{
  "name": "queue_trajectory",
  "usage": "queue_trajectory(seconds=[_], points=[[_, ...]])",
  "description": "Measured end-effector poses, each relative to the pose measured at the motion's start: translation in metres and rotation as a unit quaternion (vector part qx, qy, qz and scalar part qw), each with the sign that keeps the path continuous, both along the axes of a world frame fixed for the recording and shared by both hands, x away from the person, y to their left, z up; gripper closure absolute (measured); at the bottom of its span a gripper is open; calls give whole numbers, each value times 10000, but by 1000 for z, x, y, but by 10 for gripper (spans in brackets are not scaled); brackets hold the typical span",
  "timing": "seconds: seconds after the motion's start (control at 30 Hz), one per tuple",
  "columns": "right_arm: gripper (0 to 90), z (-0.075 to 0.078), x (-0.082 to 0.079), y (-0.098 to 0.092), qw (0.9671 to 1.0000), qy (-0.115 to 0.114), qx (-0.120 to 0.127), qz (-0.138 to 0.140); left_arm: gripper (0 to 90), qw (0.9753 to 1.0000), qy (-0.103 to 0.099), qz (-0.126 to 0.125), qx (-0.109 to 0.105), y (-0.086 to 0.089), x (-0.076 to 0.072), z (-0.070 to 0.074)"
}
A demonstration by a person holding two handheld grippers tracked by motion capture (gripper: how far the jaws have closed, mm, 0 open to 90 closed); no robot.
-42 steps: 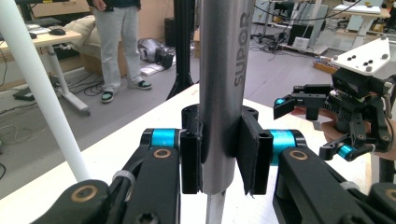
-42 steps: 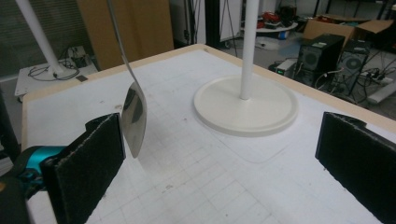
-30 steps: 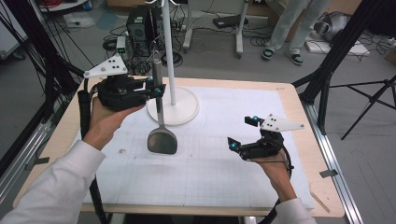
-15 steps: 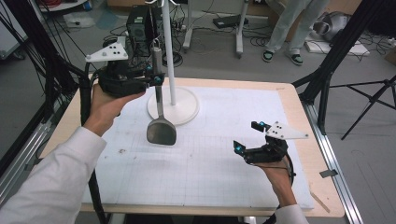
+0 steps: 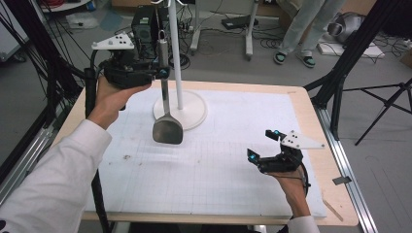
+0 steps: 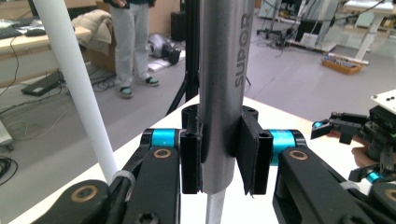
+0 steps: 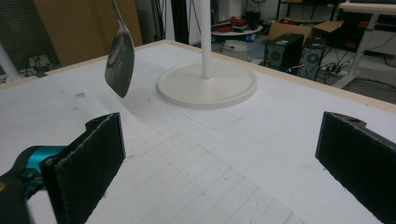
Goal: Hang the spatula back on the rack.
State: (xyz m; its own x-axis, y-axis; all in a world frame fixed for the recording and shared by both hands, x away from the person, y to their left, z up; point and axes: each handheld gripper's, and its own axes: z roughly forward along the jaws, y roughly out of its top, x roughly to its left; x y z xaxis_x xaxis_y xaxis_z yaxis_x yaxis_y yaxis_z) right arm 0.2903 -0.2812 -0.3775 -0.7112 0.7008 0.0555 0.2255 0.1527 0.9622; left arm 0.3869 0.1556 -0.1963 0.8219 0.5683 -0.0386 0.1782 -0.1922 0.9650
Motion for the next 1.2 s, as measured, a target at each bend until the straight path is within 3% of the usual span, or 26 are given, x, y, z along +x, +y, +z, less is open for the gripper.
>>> queue_trajectory(seconds=[0.33,0.67,0.77,1.2], points=[[4,-7,2,-1,10000,66,-52,-26,726,10000,38,-47,-72,-2,17,7],[4,-6,0,-2,10000,-13,-65,-23,726,10000,49,-18,13,-5,36,19],[4,-6,0,-1,10000,28,-56,-25,726,10000,62,45,-58,-6,41,22],[4,-5,0,0,10000,8,-52,-12,726,9998,39,182,13,-9,59,29]])
